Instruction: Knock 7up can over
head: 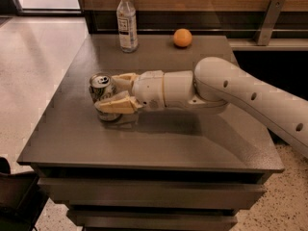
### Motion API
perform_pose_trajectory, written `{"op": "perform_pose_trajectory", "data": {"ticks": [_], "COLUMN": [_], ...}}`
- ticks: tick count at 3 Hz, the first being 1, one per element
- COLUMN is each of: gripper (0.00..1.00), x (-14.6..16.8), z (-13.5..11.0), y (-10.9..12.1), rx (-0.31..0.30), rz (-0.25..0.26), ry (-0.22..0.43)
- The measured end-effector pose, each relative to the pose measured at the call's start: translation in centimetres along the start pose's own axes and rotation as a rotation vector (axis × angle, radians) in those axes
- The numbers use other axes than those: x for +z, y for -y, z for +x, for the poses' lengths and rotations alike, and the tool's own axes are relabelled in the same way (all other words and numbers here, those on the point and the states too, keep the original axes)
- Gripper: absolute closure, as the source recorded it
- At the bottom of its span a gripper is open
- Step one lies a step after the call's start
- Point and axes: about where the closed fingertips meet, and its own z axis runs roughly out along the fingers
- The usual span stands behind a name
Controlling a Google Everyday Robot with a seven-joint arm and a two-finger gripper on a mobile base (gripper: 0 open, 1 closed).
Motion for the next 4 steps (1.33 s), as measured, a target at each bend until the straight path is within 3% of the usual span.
{"op": "perform_pose_trajectory", "data": {"ticks": [1, 2, 4], "gripper": [0.84, 1.00, 1.00], "x": [0.2, 0.3, -0.8], "z": [-0.1, -0.2, -0.7], "y": [-0.1, -0.2, 0.9], "rx": [-0.001, -0.003, 0.005], "rz": [-0.004, -0.008, -0.003], "ry": [0.001, 0.001, -0.080]}}
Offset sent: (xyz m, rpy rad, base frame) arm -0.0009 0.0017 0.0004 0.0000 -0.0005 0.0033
